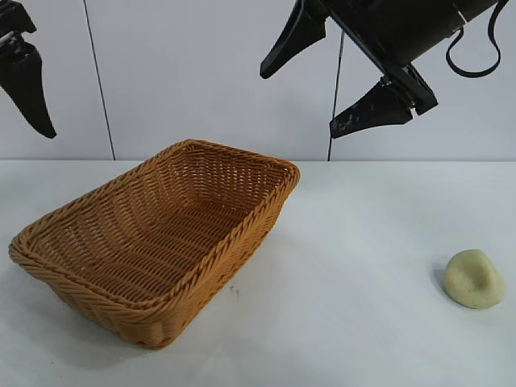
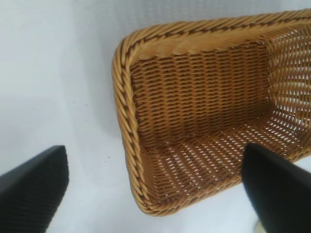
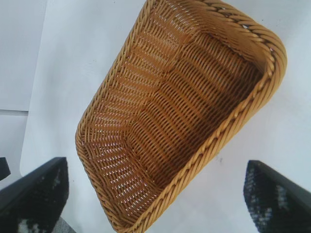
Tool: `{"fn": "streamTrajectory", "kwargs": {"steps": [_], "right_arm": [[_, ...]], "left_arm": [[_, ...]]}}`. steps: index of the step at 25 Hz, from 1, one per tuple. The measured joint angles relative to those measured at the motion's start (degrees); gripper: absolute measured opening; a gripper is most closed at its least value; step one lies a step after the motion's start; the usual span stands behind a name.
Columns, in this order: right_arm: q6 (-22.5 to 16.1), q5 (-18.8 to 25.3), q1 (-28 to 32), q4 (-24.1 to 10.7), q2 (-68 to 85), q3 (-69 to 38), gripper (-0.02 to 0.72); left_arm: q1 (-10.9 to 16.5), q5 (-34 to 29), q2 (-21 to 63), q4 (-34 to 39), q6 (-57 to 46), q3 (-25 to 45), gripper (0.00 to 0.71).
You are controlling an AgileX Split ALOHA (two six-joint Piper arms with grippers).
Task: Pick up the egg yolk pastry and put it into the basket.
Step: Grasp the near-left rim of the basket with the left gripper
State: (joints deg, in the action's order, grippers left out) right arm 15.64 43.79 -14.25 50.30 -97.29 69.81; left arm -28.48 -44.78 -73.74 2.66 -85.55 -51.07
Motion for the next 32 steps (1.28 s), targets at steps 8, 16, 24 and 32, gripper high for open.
{"fn": "streamTrajectory", "kwargs": {"steps": [8, 16, 24, 32], "right_arm": [[0.0, 0.1, 0.0, 0.0, 0.0, 0.0, 0.696], [0.0, 0.1, 0.0, 0.0, 0.0, 0.0, 0.696], [0.0, 0.1, 0.0, 0.0, 0.0, 0.0, 0.696], [0.0, 0.1, 0.0, 0.0, 0.0, 0.0, 0.696]], "left_arm": [[-0.3, 4.8, -9.5, -2.7, 0.5, 0.0, 0.692], [-0.3, 9.6, -19.0, -3.0, 1.2, 0.2, 0.685], [0.1, 20.5, -23.7, -3.5, 1.6, 5.3, 0.671], [6.5, 23.3, -25.0, -16.4, 18.0, 6.7, 0.671]]}}
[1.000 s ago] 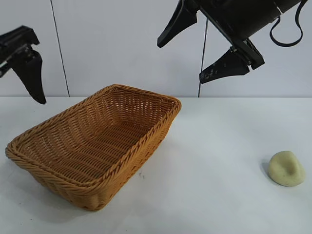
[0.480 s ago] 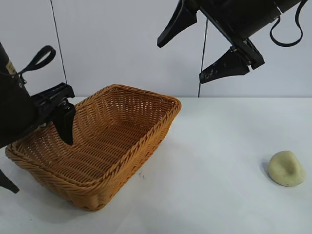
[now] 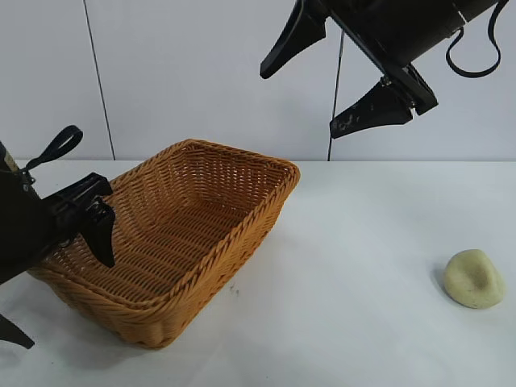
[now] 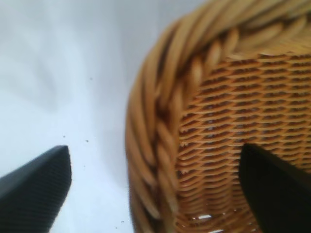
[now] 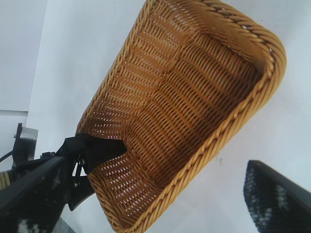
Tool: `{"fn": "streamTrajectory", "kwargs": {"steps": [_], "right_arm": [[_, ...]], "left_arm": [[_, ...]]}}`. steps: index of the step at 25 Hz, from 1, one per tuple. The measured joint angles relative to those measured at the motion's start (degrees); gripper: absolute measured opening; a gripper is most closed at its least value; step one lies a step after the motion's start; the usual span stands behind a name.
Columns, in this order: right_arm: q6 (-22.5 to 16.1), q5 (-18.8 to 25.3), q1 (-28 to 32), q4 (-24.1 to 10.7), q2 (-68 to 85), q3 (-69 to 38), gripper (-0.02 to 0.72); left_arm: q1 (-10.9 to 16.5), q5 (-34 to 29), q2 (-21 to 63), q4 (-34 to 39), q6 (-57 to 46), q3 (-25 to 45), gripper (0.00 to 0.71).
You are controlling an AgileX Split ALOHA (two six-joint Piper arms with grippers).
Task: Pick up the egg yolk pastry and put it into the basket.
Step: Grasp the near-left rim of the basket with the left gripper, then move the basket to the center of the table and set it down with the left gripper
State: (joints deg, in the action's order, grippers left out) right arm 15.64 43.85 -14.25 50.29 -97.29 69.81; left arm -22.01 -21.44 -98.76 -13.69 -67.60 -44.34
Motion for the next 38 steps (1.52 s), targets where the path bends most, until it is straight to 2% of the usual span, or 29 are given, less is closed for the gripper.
{"fn": "streamTrajectory", "kwargs": {"steps": [3, 6, 14, 16, 18, 20, 22, 24, 26, 33, 38], "right_arm": [[0.0, 0.0, 0.0, 0.0, 0.0, 0.0, 0.696], [0.0, 0.0, 0.0, 0.0, 0.0, 0.0, 0.696], [0.0, 0.0, 0.0, 0.0, 0.0, 0.0, 0.696], [0.0, 0.0, 0.0, 0.0, 0.0, 0.0, 0.696], [0.0, 0.0, 0.0, 0.0, 0.0, 0.0, 0.696], [0.0, 0.0, 0.0, 0.0, 0.0, 0.0, 0.696], [0.0, 0.0, 0.0, 0.0, 0.0, 0.0, 0.696], [0.0, 0.0, 0.0, 0.0, 0.0, 0.0, 0.696], [0.0, 0.0, 0.0, 0.0, 0.0, 0.0, 0.696], [0.0, 0.0, 0.0, 0.0, 0.0, 0.0, 0.696], [0.0, 0.0, 0.0, 0.0, 0.0, 0.0, 0.696]], "left_arm": [[1.5, -0.2, 0.0, -6.3, 7.8, 0.0, 0.670], [1.5, -0.2, 0.0, -10.3, 11.9, 0.2, 0.670], [1.5, 0.5, 0.0, -11.8, 13.2, 0.2, 0.668], [1.5, 0.6, 0.0, -11.8, 13.2, 0.2, 0.647], [1.5, 0.6, 0.0, -11.8, 13.2, 0.2, 0.606], [1.5, 0.6, 0.0, -11.8, 13.2, 0.2, 0.519], [1.5, 0.6, 0.0, -11.8, 13.2, 0.2, 0.388], [1.5, 0.3, 0.0, -11.8, 13.2, 0.2, 0.223], [1.5, 0.1, 0.0, -12.1, 13.0, 0.2, 0.111], [2.3, -3.3, 0.0, -12.2, 13.5, -0.7, 0.093], [6.3, -9.5, -0.1, -12.1, 22.0, -5.8, 0.093]]}}
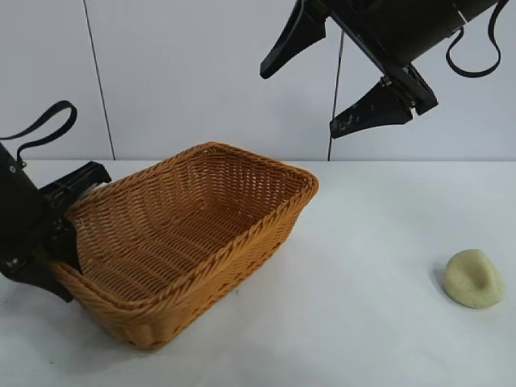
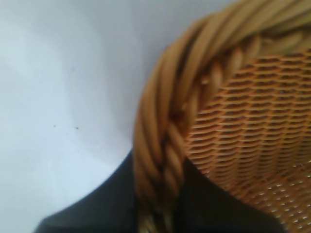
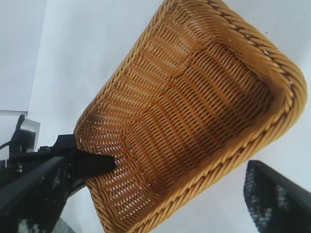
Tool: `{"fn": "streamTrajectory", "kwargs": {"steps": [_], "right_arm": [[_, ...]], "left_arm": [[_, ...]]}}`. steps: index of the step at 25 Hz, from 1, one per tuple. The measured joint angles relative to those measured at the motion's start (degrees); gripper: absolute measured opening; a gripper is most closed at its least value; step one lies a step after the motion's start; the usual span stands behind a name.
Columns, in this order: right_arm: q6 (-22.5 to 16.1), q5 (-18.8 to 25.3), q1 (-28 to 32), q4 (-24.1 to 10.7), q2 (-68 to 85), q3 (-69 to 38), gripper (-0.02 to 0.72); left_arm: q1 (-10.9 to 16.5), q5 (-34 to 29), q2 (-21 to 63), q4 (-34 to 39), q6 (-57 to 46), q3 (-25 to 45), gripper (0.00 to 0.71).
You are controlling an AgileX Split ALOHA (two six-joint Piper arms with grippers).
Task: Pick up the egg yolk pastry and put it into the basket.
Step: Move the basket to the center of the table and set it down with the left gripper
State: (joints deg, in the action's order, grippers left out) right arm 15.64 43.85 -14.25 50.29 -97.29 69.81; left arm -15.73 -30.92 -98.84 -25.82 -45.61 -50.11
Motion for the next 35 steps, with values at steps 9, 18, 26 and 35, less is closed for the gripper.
{"fn": "streamTrajectory", "kwargs": {"steps": [9, 18, 26, 35], "right_arm": [[0.0, 0.0, 0.0, 0.0, 0.0, 0.0, 0.696], [0.0, 0.1, 0.0, 0.0, 0.0, 0.0, 0.696], [0.0, 0.1, 0.0, 0.0, 0.0, 0.0, 0.696], [-0.2, 0.2, 0.0, 0.0, 0.0, 0.0, 0.696]], "left_arm": [[6.2, -10.6, -0.5, 0.4, 14.7, -11.1, 0.093], [6.6, -21.3, -9.9, 0.8, 30.2, -21.6, 0.093], [4.5, -28.6, -15.1, 0.9, 39.9, -28.5, 0.093], [2.5, -28.2, -19.3, -1.1, 42.2, -31.4, 0.093]]}}
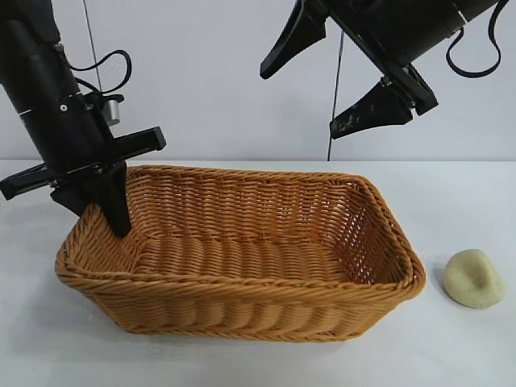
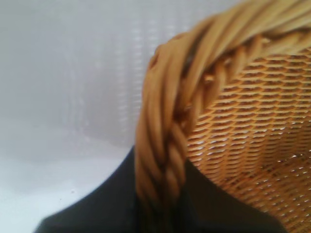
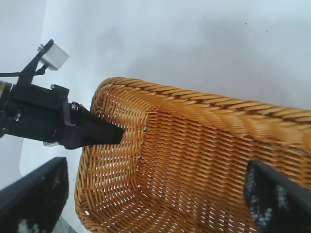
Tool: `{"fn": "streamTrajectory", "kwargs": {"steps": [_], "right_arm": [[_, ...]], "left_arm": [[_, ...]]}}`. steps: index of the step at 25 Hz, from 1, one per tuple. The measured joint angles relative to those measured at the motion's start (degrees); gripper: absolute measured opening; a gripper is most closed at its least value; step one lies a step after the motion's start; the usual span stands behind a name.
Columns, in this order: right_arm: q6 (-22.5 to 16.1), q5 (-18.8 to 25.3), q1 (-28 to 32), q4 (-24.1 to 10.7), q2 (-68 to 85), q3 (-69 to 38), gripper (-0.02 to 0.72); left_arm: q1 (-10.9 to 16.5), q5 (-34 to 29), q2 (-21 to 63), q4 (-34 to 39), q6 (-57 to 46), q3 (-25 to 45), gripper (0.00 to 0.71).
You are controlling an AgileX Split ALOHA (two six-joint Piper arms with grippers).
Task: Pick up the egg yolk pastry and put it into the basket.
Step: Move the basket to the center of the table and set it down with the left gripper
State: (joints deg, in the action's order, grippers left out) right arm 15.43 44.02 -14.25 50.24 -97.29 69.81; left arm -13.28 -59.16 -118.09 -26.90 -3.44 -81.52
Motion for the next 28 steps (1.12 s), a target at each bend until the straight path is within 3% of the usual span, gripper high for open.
{"fn": "streamTrajectory", "kwargs": {"steps": [5, 14, 17, 19, 21, 23, 28], "right_arm": [[0.0, 0.0, 0.0, 0.0, 0.0, 0.0, 0.696], [-0.4, 0.0, 0.0, 0.0, 0.0, 0.0, 0.696], [-0.4, 0.0, 0.0, 0.0, 0.0, 0.0, 0.696], [-0.4, 0.0, 0.0, 0.0, 0.0, 0.0, 0.696], [-0.4, 0.0, 0.0, 0.0, 0.0, 0.0, 0.696], [-0.4, 0.0, 0.0, 0.0, 0.0, 0.0, 0.696], [-0.4, 0.0, 0.0, 0.0, 0.0, 0.0, 0.696]], "left_arm": [[1.5, 0.8, -2.3, -0.1, 1.5, 0.0, 0.093], [1.6, 1.6, -3.1, -0.3, 3.0, -0.1, 0.113], [1.6, 1.6, -3.1, -1.0, 3.0, -0.1, 0.288], [1.6, 1.6, -3.1, -1.2, 3.0, -0.1, 0.489], [1.6, 1.6, -3.1, -1.2, 3.0, -0.1, 0.610], [1.6, 1.5, -3.1, -1.2, 3.0, -0.1, 0.662], [1.6, -3.5, -3.1, 0.1, 3.0, -4.1, 0.691]]}}
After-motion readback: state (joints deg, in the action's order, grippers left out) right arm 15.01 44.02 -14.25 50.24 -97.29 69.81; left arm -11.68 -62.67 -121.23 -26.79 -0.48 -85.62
